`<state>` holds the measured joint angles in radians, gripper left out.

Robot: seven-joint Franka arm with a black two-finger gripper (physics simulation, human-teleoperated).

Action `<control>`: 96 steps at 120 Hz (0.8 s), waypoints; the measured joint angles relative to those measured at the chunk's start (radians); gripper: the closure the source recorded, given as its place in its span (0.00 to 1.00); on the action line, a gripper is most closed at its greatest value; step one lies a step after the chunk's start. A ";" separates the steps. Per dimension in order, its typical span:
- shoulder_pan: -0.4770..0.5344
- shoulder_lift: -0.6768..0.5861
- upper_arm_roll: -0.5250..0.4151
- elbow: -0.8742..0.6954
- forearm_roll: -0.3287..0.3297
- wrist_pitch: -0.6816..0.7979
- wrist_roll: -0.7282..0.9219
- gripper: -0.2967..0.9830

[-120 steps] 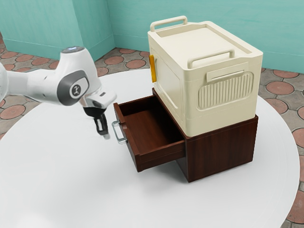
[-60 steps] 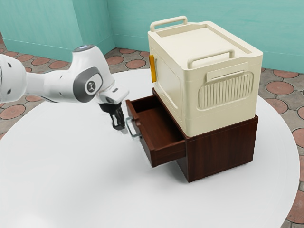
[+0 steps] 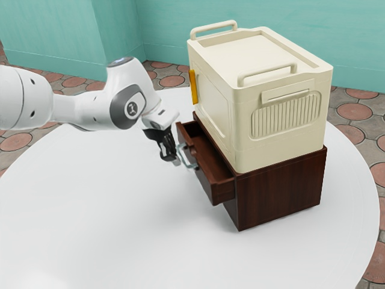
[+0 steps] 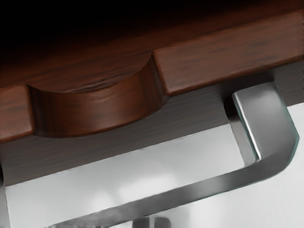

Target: Push the drawer handle with one arm to close the drawer

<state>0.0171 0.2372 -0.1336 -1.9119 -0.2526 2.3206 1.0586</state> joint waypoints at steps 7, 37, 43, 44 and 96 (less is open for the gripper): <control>-0.001 0.011 -0.005 0.013 -0.009 0.006 0.003 0.84; -0.008 0.064 -0.029 0.073 -0.033 0.028 0.013 0.85; -0.011 0.074 -0.033 0.086 -0.036 0.032 0.015 0.85; -0.011 0.076 -0.033 0.088 -0.037 0.032 0.015 0.85; -0.025 0.079 -0.031 0.087 -0.066 0.044 0.022 0.85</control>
<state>-0.0076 0.3166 -0.1645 -1.8253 -0.3183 2.3641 1.0807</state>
